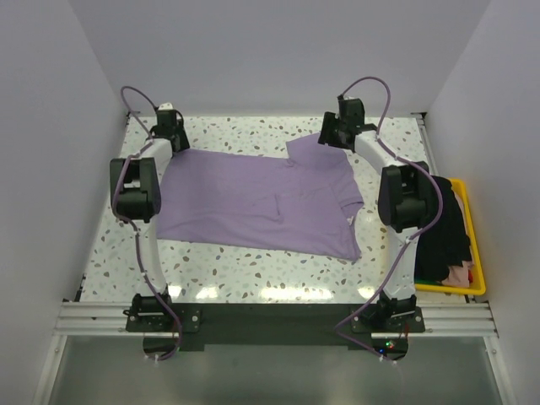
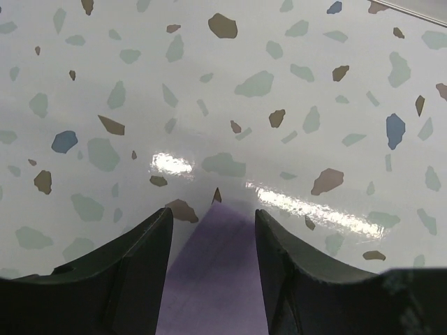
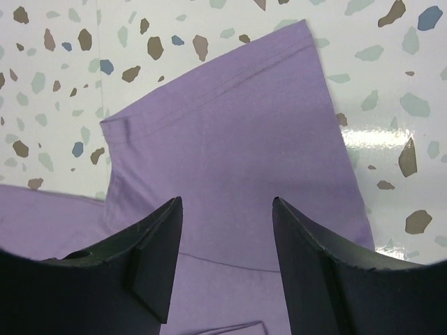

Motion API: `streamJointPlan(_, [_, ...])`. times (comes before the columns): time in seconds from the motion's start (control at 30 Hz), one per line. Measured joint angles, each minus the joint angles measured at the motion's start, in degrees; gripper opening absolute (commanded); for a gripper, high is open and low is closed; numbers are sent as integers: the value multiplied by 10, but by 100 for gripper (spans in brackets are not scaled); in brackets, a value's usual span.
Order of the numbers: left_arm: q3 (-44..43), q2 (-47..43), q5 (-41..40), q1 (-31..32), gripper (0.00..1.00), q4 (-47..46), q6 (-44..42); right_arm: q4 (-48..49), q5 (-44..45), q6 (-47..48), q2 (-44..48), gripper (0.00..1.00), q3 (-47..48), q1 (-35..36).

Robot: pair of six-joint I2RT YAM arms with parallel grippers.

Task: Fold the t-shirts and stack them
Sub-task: Fold the tshirt

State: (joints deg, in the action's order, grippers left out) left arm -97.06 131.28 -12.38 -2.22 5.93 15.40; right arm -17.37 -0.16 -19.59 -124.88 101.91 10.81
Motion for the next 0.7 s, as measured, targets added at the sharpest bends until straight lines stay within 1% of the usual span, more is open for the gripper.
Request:
streamJointPlan(0.13, [-18, 14, 0, 0, 52, 1, 0, 1, 0, 4, 0, 57, 0, 0])
streamJointPlan(0.23, [-22, 20, 0, 0, 45, 1, 0, 1, 0, 7, -3, 58, 4, 0])
streamJointPlan(0.33, [-22, 23, 0, 1, 42, 2, 0, 0, 6, 13, -9, 58, 10, 0])
streamJointPlan(0.37, [-22, 23, 0, 1, 37, 1, 0, -3, 7, 16, -14, 58, 17, 0])
streamJointPlan(0.4, [-22, 23, 0, 1, 35, 1, 0, -3, 7, 18, -20, 58, 25, 0])
streamJointPlan(0.43, [-22, 23, 1, 1, 30, 1, 0, -3, 8, 21, -25, 58, 32, 0])
streamJointPlan(0.5, [-22, 24, 2, 2, 24, 1, 1, -4, 12, 25, -34, 58, 41, 0])
streamJointPlan(0.53, [-22, 24, 2, 2, 19, 1, 1, -7, 13, 28, -39, 58, 44, 0])
streamJointPlan(0.6, [-22, 24, 2, 2, 14, 1, 2, -11, 22, 32, -47, 59, 52, 0])
streamJointPlan(0.63, [-22, 24, 2, 2, 8, 1, 1, -15, 25, 34, -53, 59, 58, 0])
streamJointPlan(0.7, [-22, 24, 2, 2, 4, 1, 2, -20, 33, 39, -65, 60, 71, 0])
